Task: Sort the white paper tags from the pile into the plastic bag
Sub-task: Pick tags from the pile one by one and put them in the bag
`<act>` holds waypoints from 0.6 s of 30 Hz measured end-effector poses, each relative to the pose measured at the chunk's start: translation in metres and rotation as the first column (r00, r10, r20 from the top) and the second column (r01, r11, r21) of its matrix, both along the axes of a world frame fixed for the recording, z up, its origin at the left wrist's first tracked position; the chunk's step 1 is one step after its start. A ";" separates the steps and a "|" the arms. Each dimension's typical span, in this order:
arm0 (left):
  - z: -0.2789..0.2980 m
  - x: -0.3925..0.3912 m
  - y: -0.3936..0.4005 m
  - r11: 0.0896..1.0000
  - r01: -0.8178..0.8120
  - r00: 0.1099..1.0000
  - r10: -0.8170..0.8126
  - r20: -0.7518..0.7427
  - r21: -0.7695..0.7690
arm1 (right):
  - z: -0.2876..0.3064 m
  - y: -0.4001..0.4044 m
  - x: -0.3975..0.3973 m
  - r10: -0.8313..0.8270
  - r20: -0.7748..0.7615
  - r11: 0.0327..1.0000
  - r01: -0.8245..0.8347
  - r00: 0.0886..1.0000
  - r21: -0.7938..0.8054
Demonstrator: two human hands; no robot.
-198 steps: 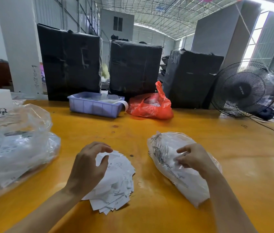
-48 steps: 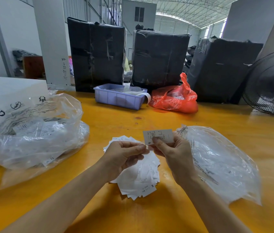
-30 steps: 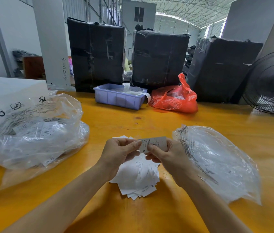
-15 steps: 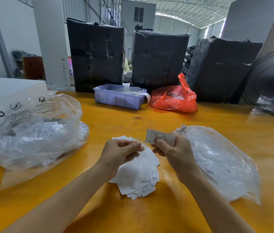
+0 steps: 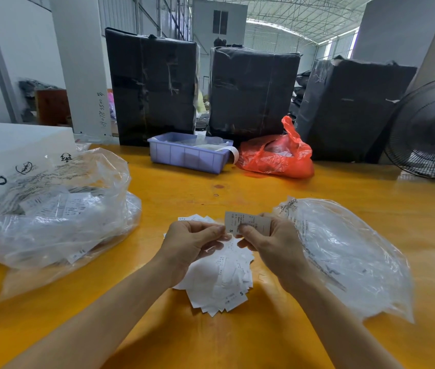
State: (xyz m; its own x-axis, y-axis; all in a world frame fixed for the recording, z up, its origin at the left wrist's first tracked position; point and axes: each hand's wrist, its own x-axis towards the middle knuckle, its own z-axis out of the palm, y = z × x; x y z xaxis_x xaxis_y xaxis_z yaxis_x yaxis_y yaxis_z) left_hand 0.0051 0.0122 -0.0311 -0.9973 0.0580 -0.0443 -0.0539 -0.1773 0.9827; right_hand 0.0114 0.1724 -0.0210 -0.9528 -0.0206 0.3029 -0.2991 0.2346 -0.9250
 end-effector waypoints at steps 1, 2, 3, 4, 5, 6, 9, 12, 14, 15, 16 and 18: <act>0.000 0.000 0.000 1.000 0.004 1.000 -0.004 0.004 0.003 | 0.000 0.000 0.000 -0.006 -0.009 1.000 0.006 1.000 -0.014; 0.000 0.001 0.000 1.000 0.011 1.000 -0.011 0.006 0.009 | 0.000 0.000 0.000 -0.015 -0.019 0.999 0.014 1.000 -0.033; 0.001 0.001 0.001 1.000 0.020 1.000 -0.020 0.005 0.016 | 0.001 0.001 0.000 -0.024 -0.030 0.998 0.022 0.999 -0.053; 0.001 0.002 0.001 0.999 0.029 1.000 -0.029 0.003 0.021 | 0.001 0.002 0.000 -0.032 -0.039 0.997 0.029 0.999 -0.065; 0.002 0.002 0.002 0.999 0.035 0.999 -0.035 0.001 0.019 | 0.001 0.002 -0.001 -0.036 -0.046 0.997 0.033 0.998 -0.067; 0.002 0.003 0.002 0.999 0.040 0.999 -0.040 -0.004 0.009 | 0.001 0.002 -0.001 -0.038 -0.051 0.997 0.035 0.998 -0.063; 0.002 0.004 0.002 0.998 0.053 0.998 -0.054 -0.019 -0.030 | 0.000 0.002 -0.001 -0.040 -0.071 0.998 0.038 0.997 -0.040; 0.002 0.004 0.001 0.997 0.061 0.998 -0.062 -0.026 -0.046 | -0.001 0.002 -0.001 -0.054 -0.102 0.999 0.055 0.993 0.003; 0.002 0.003 0.001 0.996 0.074 0.997 -0.076 -0.033 -0.054 | -0.001 0.002 -0.002 -0.069 -0.130 0.996 0.076 0.989 0.047; 0.002 0.003 0.001 0.995 0.079 0.996 -0.081 -0.035 -0.054 | -0.001 0.002 -0.002 -0.077 -0.140 0.993 0.088 0.987 0.075; 0.002 0.003 0.001 0.996 0.080 0.996 -0.081 -0.036 -0.049 | -0.001 0.002 -0.002 -0.083 -0.147 0.990 0.099 0.986 0.104; 0.002 0.003 0.001 0.997 0.067 0.997 -0.068 -0.035 -0.032 | -0.001 0.001 -0.002 -0.085 -0.153 0.982 0.108 0.985 0.153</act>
